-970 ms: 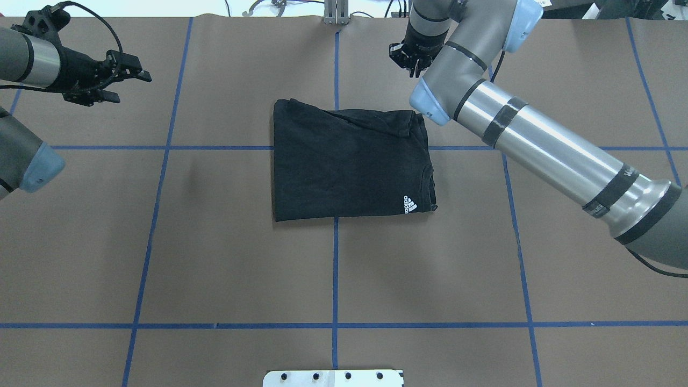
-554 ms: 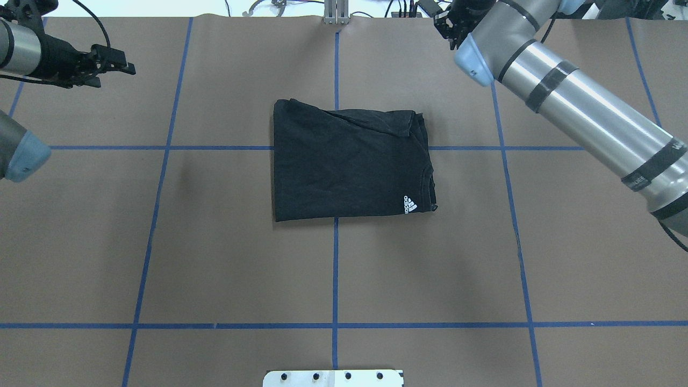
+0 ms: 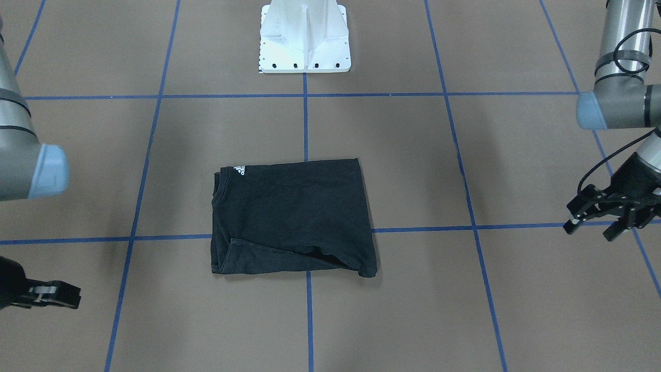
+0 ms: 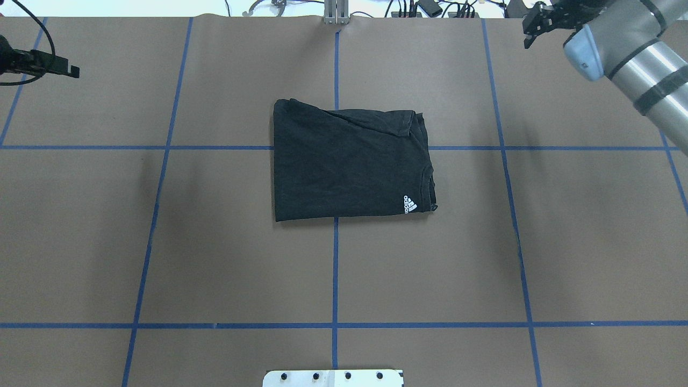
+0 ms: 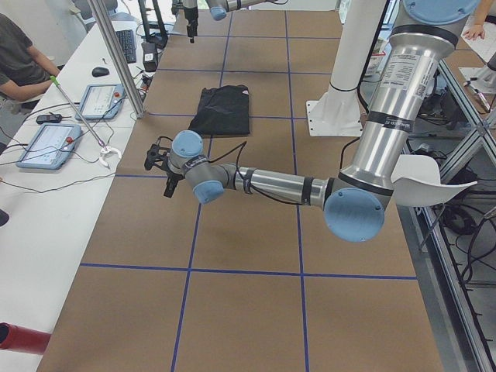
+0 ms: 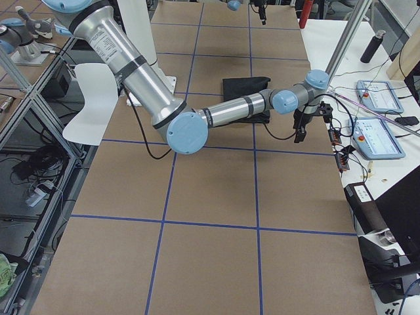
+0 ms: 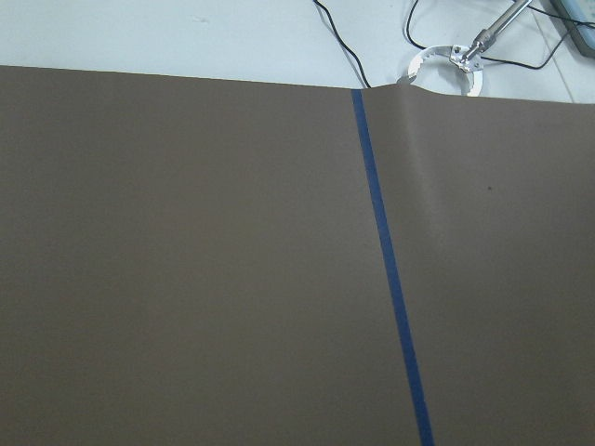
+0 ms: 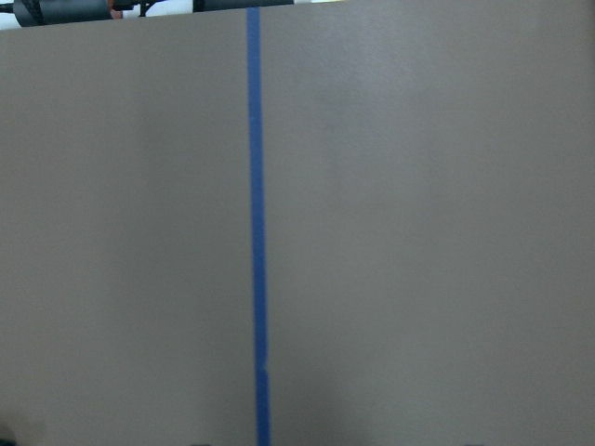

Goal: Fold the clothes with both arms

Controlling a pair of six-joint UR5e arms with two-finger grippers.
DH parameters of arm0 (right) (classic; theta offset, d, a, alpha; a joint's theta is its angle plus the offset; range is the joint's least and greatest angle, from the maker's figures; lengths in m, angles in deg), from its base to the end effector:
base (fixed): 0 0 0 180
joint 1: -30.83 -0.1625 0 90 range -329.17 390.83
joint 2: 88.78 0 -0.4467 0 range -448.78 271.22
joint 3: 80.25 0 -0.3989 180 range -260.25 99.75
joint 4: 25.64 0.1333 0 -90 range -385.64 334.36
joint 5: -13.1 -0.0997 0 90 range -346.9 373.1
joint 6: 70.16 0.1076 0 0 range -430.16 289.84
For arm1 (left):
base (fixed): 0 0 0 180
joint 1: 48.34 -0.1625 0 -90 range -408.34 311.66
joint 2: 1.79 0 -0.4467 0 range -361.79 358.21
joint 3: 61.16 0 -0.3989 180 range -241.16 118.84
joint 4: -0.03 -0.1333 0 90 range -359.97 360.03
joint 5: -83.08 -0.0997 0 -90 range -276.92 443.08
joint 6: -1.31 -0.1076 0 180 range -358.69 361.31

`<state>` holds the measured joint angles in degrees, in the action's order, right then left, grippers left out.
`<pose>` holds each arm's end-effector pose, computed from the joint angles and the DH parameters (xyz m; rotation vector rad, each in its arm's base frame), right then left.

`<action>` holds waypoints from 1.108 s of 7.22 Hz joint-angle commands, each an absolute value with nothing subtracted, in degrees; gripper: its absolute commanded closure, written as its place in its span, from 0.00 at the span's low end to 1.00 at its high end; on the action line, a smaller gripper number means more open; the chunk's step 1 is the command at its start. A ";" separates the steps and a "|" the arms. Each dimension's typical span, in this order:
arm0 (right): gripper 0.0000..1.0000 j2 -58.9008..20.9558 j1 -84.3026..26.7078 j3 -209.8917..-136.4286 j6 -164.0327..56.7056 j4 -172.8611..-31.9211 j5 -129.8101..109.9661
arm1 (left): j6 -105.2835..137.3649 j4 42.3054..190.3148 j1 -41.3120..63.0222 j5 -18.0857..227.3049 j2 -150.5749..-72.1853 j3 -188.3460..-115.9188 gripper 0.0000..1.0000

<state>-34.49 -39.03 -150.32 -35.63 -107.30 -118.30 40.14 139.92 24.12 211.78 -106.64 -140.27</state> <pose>-0.2063 -0.7430 0.4497 0.0306 -0.8164 0.0850 0.1296 -0.6292 0.5358 0.4985 0.9720 -0.0167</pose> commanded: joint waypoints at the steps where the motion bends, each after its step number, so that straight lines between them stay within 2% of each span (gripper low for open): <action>1: 0.00 -22.55 -43.32 -158.02 -45.58 -107.29 -119.79 | 18.83 139.86 31.96 217.00 -101.31 -139.65 0.00; 4: 0.00 -13.32 -49.48 -160.48 -55.88 -107.38 -122.60 | 8.74 140.91 35.06 217.72 -94.89 -140.09 0.00; 6: 0.00 -8.64 -52.73 -160.41 -66.43 -107.38 -122.69 | 7.11 140.04 39.19 217.99 -93.72 -139.91 0.00; 8: 0.00 -5.82 -54.86 -162.34 -67.00 -106.77 -122.78 | 7.73 140.83 40.25 217.63 -93.72 -139.74 0.00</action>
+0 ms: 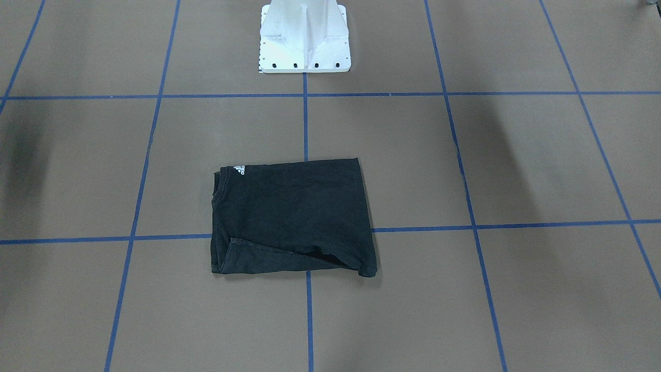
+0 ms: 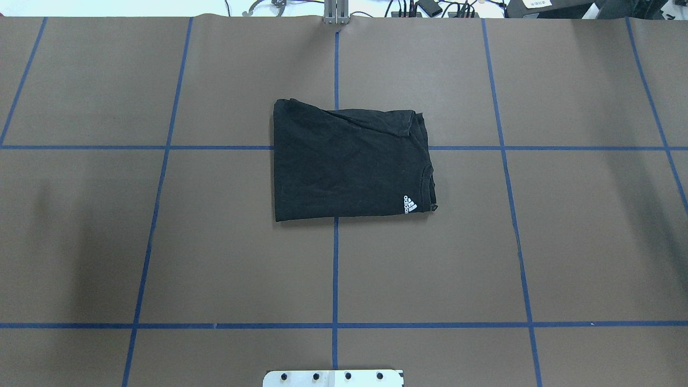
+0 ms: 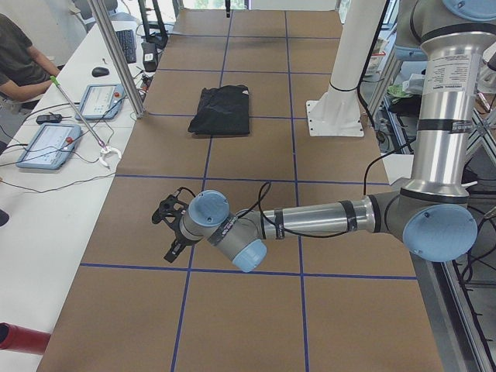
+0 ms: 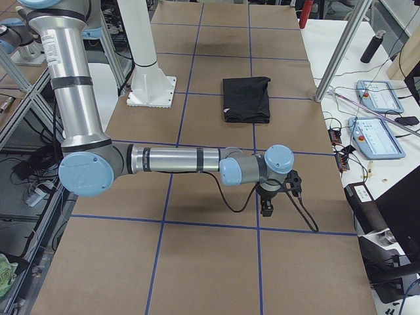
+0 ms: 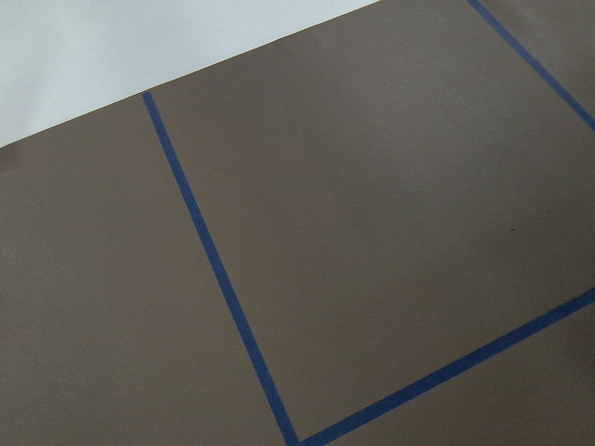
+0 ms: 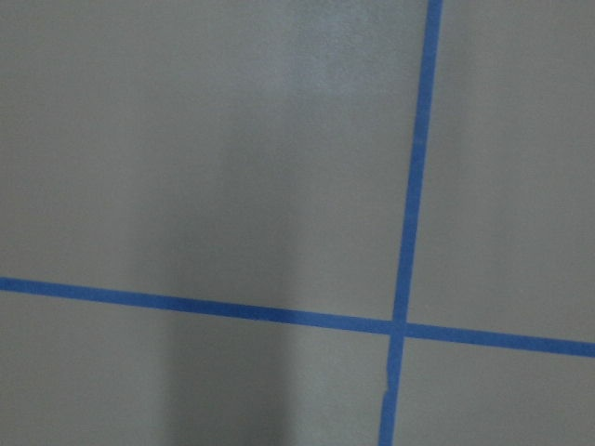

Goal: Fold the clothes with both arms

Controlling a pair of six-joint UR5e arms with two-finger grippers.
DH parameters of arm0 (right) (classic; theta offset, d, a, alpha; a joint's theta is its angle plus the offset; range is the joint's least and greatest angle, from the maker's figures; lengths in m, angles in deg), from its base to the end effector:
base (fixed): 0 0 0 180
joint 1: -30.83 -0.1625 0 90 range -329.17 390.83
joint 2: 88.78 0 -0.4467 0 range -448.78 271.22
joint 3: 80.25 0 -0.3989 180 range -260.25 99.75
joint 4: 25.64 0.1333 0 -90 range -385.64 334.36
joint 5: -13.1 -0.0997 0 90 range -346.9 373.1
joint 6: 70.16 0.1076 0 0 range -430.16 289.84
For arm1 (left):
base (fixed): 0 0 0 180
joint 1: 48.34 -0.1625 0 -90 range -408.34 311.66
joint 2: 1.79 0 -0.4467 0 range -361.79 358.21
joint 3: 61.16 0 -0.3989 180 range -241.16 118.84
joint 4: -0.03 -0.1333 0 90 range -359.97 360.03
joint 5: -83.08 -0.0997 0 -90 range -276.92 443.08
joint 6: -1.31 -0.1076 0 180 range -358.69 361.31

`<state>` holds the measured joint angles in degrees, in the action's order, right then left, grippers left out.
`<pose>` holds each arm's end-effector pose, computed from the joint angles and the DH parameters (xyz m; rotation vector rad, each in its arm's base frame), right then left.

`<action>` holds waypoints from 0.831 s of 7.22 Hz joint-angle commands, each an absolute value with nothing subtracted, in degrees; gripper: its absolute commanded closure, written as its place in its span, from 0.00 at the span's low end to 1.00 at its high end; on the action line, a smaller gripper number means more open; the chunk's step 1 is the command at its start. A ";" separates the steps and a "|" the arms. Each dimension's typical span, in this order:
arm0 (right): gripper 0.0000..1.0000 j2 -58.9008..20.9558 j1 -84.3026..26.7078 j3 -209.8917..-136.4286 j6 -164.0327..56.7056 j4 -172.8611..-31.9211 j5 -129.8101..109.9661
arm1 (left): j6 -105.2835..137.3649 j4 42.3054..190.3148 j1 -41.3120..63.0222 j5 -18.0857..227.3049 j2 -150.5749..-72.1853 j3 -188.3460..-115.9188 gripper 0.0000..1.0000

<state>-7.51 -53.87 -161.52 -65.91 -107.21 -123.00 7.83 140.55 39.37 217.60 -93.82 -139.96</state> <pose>0.0023 -0.5789 0.6632 0.0718 -0.8120 -0.0765 -0.0364 -0.5370 0.6642 0.6244 0.7915 0.2127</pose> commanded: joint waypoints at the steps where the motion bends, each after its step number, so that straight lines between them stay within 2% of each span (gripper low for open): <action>1: 0.00 -5.20 -54.86 -161.65 -66.48 -106.59 -122.26 | 7.64 140.05 41.73 217.98 -93.63 -139.65 0.00; 6: 0.00 -3.53 -56.18 -162.43 -66.74 -105.28 -121.81 | 8.87 139.16 44.82 224.05 -92.76 -136.84 0.00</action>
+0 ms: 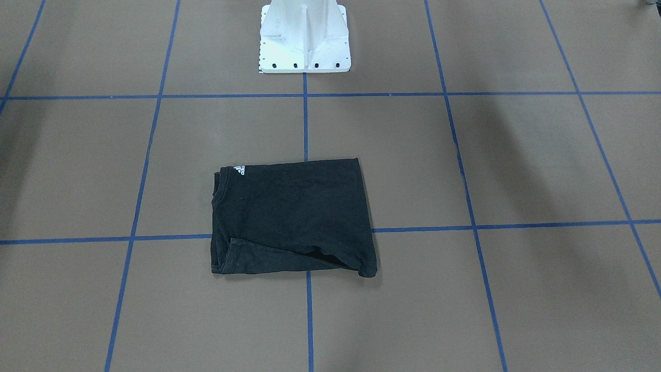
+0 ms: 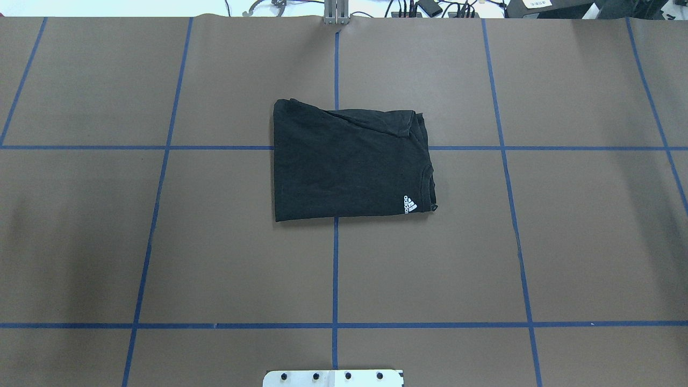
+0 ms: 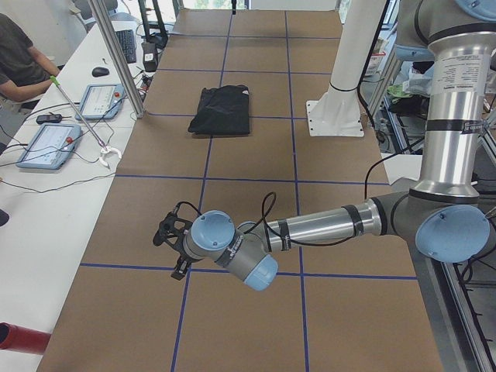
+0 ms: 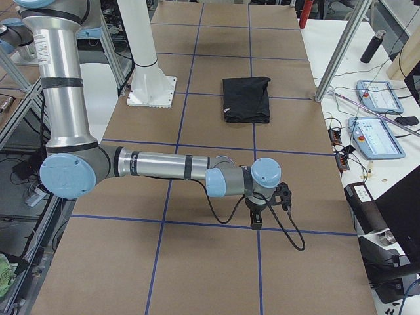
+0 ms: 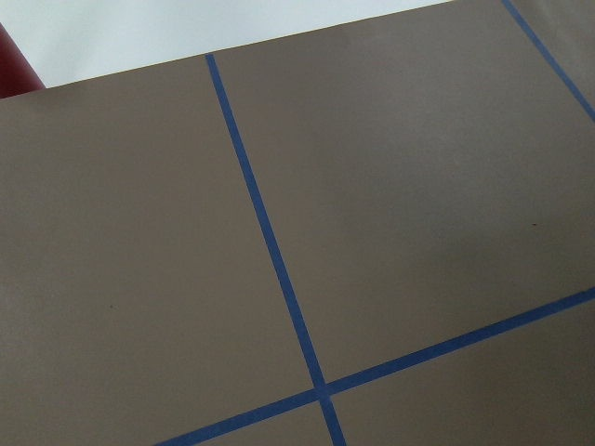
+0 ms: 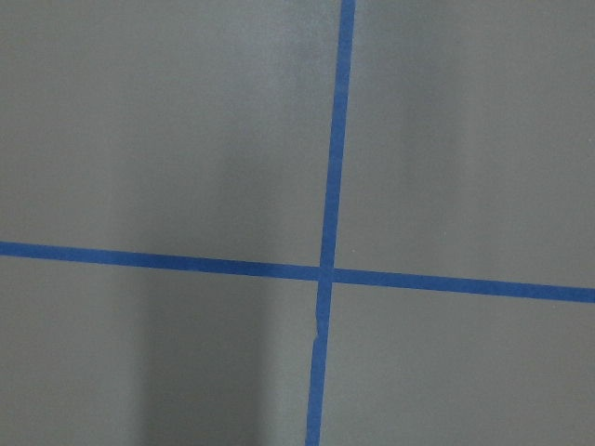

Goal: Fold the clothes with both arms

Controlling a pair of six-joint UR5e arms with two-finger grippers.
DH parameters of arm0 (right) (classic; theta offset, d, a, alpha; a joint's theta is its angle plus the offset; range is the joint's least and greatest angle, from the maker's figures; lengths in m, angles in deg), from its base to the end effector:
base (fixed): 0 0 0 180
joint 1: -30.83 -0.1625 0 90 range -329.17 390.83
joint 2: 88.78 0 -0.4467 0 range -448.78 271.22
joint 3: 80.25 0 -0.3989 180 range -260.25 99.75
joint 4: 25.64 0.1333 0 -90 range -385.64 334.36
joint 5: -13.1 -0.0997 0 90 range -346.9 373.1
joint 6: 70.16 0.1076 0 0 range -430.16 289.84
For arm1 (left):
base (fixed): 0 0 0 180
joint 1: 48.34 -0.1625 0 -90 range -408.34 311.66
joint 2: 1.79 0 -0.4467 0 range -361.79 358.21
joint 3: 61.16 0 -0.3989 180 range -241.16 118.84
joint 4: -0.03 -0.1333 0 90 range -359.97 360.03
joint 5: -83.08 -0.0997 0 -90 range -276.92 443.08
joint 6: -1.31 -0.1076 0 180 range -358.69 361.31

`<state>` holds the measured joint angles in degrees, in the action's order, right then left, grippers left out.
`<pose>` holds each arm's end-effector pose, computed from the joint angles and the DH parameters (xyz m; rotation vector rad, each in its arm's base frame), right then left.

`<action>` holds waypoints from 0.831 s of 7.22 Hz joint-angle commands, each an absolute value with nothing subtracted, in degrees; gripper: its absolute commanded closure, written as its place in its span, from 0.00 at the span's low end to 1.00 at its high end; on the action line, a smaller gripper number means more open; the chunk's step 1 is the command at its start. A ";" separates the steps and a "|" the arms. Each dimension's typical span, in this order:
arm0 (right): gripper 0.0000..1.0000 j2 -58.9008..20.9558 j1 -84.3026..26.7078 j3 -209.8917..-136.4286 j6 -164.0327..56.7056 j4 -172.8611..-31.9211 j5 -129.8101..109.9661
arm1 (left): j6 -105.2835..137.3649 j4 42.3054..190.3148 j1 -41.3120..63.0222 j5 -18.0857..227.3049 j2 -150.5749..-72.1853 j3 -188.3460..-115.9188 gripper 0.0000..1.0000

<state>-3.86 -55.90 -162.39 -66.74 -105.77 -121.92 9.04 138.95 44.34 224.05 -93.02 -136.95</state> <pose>0.0259 -0.5487 0.6900 0.0713 -0.7902 -0.0461 -0.0739 -0.5159 0.6950 0.5447 0.8817 0.1137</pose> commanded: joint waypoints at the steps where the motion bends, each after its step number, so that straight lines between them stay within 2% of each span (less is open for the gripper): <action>1: 0.00 -3.87 -56.18 -162.52 -67.00 -105.19 -121.64 | 8.87 138.81 45.95 221.88 -92.93 -139.10 0.00; 4: 0.00 -3.01 -58.98 -163.48 -67.00 -106.32 -121.81 | 2.50 129.29 40.26 211.84 -93.10 -141.49 0.00; 6: 0.00 0.50 -59.25 -172.57 -67.00 -117.07 -121.81 | -9.36 115.84 41.47 209.65 -92.23 -146.48 0.00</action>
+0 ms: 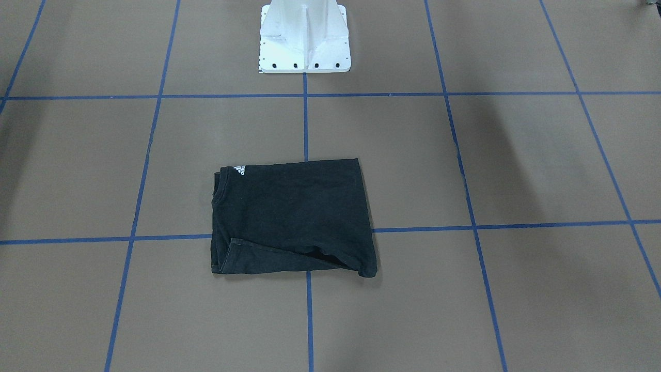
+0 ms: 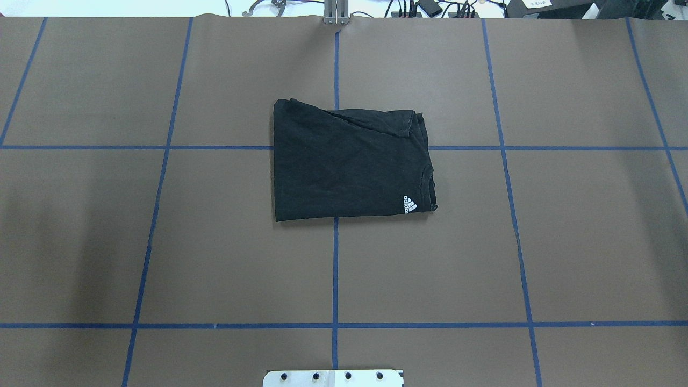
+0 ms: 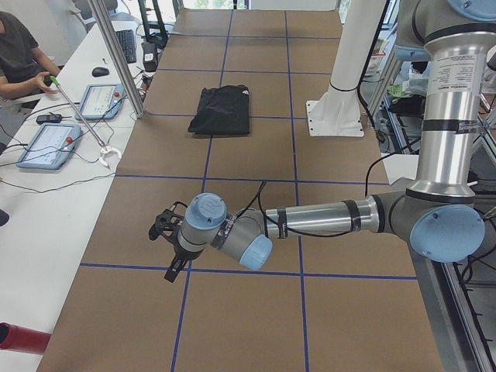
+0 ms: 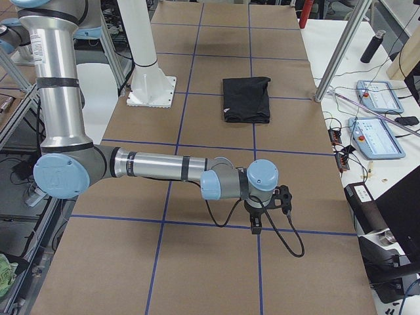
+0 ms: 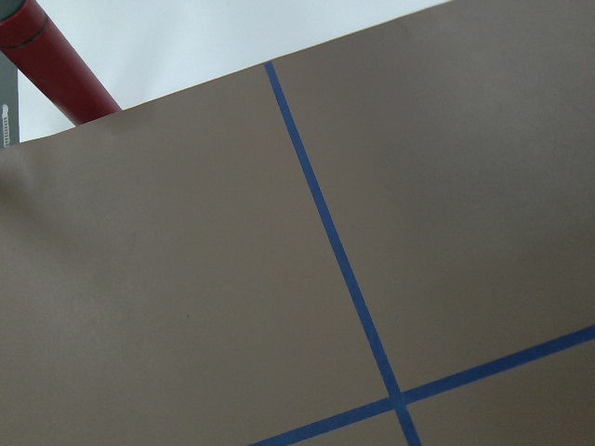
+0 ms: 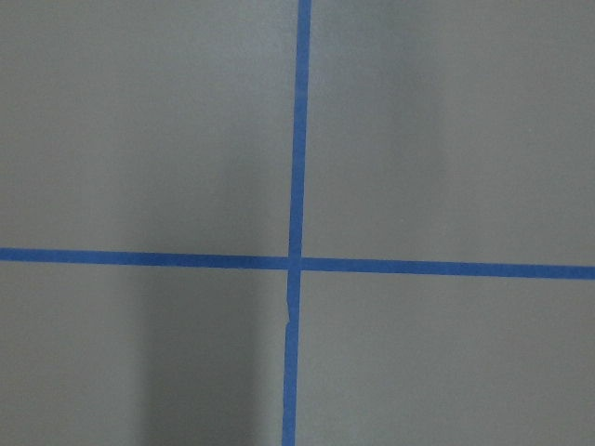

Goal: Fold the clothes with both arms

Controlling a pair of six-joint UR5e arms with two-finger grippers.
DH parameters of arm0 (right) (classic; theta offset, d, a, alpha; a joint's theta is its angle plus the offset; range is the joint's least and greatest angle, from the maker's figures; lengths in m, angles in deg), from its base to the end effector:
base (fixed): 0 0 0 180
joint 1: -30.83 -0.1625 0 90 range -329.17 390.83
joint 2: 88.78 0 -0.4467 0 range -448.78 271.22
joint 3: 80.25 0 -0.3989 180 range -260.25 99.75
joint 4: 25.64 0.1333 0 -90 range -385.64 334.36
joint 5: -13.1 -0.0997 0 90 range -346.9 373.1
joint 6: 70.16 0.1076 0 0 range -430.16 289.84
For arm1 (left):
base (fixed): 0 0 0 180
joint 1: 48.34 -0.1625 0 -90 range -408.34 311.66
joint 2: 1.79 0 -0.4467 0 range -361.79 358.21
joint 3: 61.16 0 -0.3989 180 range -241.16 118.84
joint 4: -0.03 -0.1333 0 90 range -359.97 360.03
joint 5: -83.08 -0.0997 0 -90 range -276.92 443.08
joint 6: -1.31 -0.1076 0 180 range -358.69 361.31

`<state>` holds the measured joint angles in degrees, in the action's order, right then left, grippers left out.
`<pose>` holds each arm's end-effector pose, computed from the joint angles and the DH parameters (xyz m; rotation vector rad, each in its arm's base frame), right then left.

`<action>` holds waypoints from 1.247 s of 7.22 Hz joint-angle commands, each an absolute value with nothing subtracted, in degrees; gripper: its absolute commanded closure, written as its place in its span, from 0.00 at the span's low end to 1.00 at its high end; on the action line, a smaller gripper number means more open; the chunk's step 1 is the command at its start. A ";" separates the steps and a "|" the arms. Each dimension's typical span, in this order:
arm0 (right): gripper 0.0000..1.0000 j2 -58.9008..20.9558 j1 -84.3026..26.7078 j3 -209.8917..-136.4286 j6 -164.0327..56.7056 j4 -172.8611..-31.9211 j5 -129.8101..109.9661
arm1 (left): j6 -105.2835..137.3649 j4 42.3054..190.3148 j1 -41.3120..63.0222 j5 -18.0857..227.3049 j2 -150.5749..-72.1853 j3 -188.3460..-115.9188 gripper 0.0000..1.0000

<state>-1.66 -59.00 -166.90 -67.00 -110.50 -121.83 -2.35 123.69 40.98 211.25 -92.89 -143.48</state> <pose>0.0557 -0.5271 0.6797 0.0545 -0.7856 0.0175 -0.0605 -0.5329 0.6848 0.4723 0.6423 0.2291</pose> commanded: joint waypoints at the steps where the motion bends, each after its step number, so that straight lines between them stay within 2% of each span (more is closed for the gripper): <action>1: 0.00 2.87 -59.51 -177.06 -67.09 -121.05 -121.81 | -11.07 109.95 41.48 209.64 -89.18 -151.90 0.00; 2: 0.00 5.41 -59.52 -179.81 -67.09 -121.70 -121.90 | -11.08 104.76 41.57 209.99 -85.41 -158.04 0.00; 4: 0.00 5.88 -59.52 -179.83 -67.00 -121.80 -122.43 | -10.56 92.47 41.48 212.60 -83.96 -166.86 0.00; 9: 0.00 5.97 -59.52 -179.22 -66.39 -121.71 -123.65 | -10.12 90.47 40.87 215.18 -84.14 -165.40 0.00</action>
<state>5.88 -59.52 -179.38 -66.43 -121.77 -123.20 -10.15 90.40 40.98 215.24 -84.10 -165.69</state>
